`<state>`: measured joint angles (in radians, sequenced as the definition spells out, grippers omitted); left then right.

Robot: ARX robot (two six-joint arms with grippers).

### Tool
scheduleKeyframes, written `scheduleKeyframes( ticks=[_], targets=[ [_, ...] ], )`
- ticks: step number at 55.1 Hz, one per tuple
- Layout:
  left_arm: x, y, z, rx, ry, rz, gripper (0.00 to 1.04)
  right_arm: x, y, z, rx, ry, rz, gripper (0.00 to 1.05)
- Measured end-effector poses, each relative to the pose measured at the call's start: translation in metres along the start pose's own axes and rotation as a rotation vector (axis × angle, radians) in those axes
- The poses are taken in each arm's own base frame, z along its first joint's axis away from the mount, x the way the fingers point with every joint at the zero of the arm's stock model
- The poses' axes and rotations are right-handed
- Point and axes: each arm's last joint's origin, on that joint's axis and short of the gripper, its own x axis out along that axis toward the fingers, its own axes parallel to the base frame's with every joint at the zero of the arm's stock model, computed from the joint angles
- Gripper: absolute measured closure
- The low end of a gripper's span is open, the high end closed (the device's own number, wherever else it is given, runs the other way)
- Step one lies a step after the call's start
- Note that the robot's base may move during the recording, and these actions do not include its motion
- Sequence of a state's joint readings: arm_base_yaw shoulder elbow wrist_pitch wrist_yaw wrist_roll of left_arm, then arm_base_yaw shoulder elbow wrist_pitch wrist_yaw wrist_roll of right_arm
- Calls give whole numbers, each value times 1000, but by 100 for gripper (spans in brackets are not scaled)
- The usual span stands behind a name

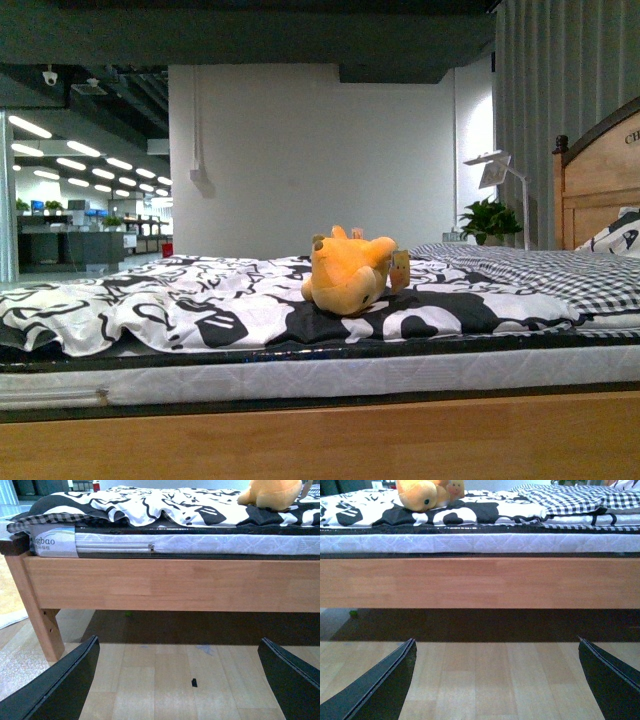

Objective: Put away toys

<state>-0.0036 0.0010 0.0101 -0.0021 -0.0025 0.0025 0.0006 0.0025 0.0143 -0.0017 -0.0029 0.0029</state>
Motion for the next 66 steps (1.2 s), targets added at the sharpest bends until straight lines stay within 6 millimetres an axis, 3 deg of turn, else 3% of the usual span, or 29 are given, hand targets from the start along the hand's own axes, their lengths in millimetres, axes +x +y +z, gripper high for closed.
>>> scheduleKeyframes(
  ticks=[66],
  targets=[
    [0, 0, 0, 0, 0, -2, 6, 0, 0, 0, 0, 0, -2, 7]
  ],
)
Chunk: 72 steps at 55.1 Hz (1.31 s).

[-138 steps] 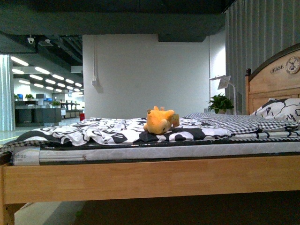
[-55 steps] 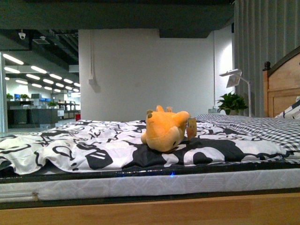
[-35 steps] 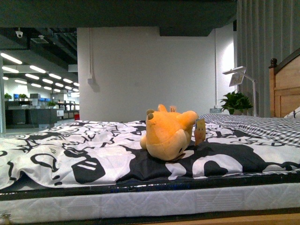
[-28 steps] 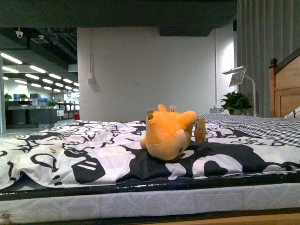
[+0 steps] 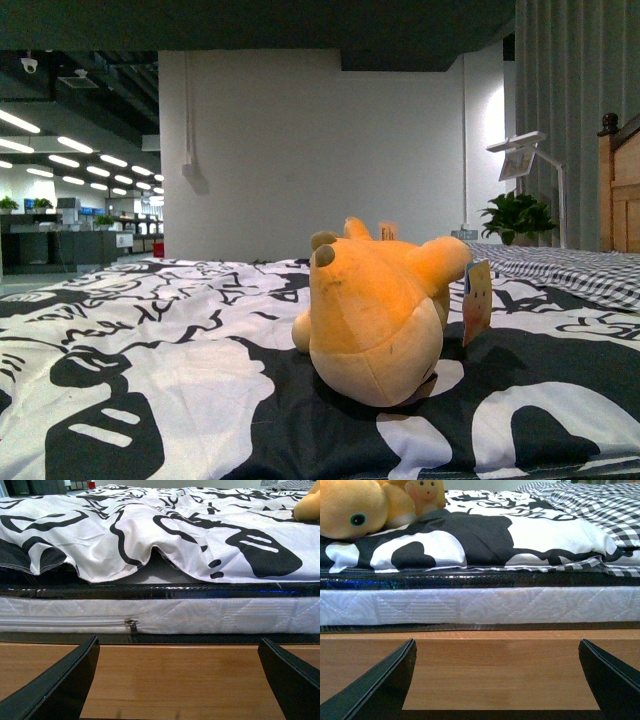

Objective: Put away toys

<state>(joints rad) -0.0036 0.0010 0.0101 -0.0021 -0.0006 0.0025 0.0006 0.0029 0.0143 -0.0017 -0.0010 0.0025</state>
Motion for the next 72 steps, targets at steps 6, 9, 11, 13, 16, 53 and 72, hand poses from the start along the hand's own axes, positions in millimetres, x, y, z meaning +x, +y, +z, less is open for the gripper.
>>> scheduleKeyframes(
  ticks=[6, 9, 11, 13, 16, 53, 72],
  targets=[
    [0, 0, 0, 0, 0, 0, 6, 0, 0, 0, 0, 0, 0, 7],
    [0, 0, 0, 0, 0, 0, 6, 0, 0, 0, 0, 0, 0, 7],
    [0, 0, 0, 0, 0, 0, 6, 0, 0, 0, 0, 0, 0, 7],
    [0, 0, 0, 0, 0, 0, 6, 0, 0, 0, 0, 0, 0, 7],
    [0, 0, 0, 0, 0, -3, 6, 0, 0, 0, 0, 0, -5, 7],
    [0, 0, 0, 0, 0, 3, 6, 0, 0, 0, 0, 1, 3, 7],
    [0, 0, 0, 0, 0, 2, 6, 4, -1, -2, 152, 52, -190, 7]
  ],
)
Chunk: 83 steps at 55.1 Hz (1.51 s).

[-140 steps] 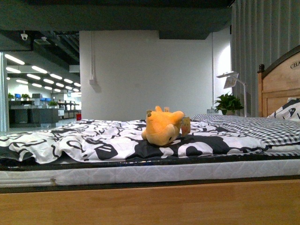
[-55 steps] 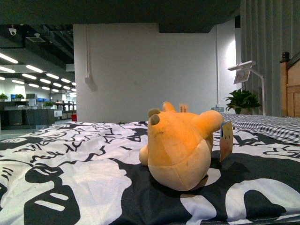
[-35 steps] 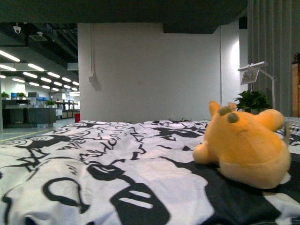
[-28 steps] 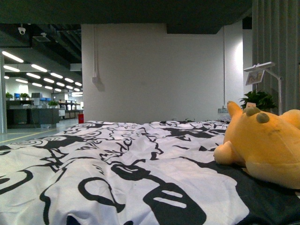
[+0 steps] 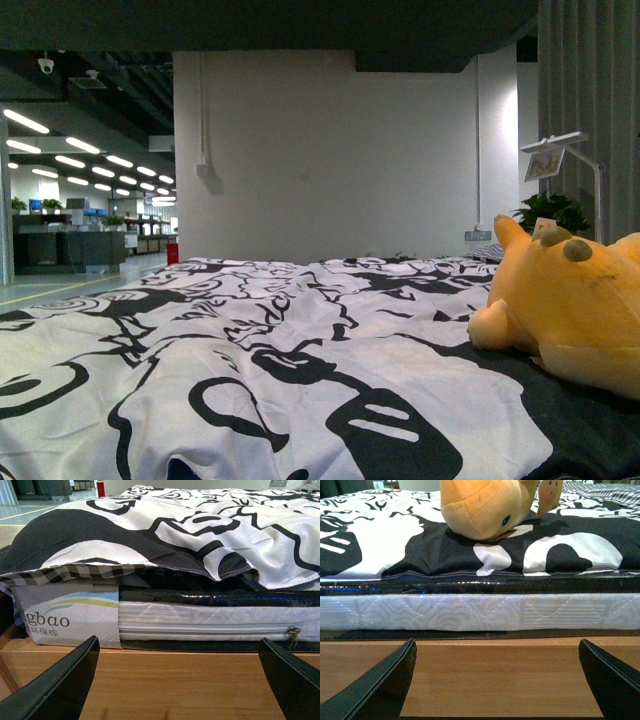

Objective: Put away toys

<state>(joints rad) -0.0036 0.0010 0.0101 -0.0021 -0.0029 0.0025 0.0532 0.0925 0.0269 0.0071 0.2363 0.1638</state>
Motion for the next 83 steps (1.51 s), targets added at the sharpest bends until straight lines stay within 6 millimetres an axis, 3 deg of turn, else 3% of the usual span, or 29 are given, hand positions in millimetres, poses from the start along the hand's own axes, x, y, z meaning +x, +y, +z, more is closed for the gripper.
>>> scheduleKeyframes(
  ticks=[15, 40, 55, 68, 83],
  targets=[
    [0, 0, 0, 0, 0, 0, 6, 21, 7, 27, 149, -56, 10, 7],
    [0, 0, 0, 0, 0, 0, 6, 86, 21, 54, 139, -106, 84, 7],
    [0, 0, 0, 0, 0, 0, 6, 122, 19, 68, 107, -141, 70, 7],
    [0, 0, 0, 0, 0, 0, 6, 132, 15, 90, 112, -201, 56, 7],
    [0, 0, 0, 0, 0, 0, 6, 136, 52, 100, 93, -230, 154, 7]
  ],
)
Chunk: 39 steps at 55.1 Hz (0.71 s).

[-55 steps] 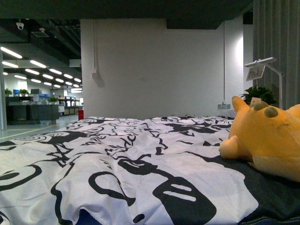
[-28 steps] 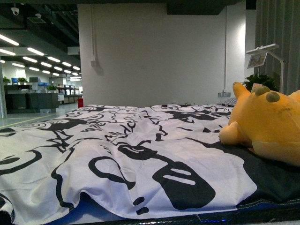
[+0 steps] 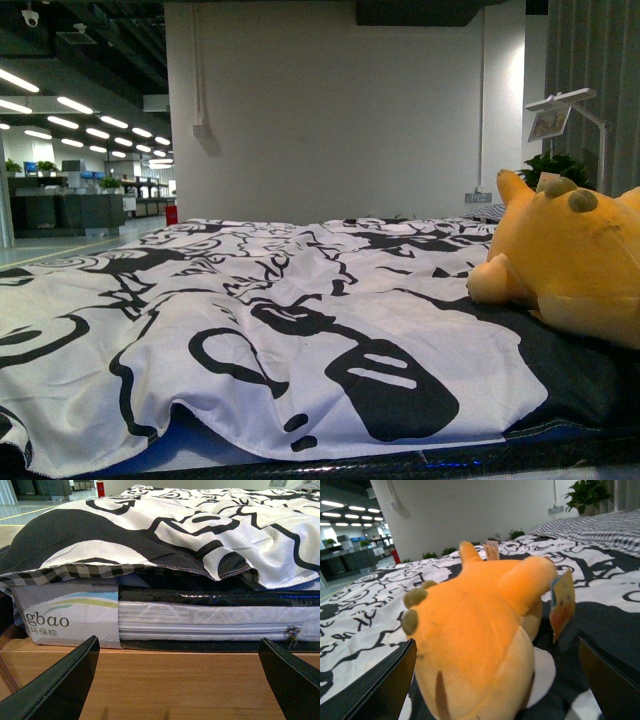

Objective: Put away toys

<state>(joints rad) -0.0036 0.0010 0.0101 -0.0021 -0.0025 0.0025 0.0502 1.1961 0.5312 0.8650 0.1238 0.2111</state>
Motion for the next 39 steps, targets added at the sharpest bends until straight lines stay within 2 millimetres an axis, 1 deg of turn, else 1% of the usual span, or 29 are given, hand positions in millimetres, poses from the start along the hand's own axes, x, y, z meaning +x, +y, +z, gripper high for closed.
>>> scheduleKeyframes(
  ticks=[6, 12, 23, 30, 39],
  targets=[
    [0, 0, 0, 0, 0, 0, 6, 15, 14, 0, -22, -18, 5, 7],
    [0, 0, 0, 0, 0, 0, 6, 26, 22, 2, -46, -39, 7, 7],
    [0, 0, 0, 0, 0, 0, 6, 39, 33, 1, -98, -80, 16, 7],
    [0, 0, 0, 0, 0, 0, 6, 46, 39, -5, -125, -85, 24, 7],
    [0, 0, 0, 0, 0, 0, 6, 50, 49, -15, -162, -91, 42, 7]
  ],
)
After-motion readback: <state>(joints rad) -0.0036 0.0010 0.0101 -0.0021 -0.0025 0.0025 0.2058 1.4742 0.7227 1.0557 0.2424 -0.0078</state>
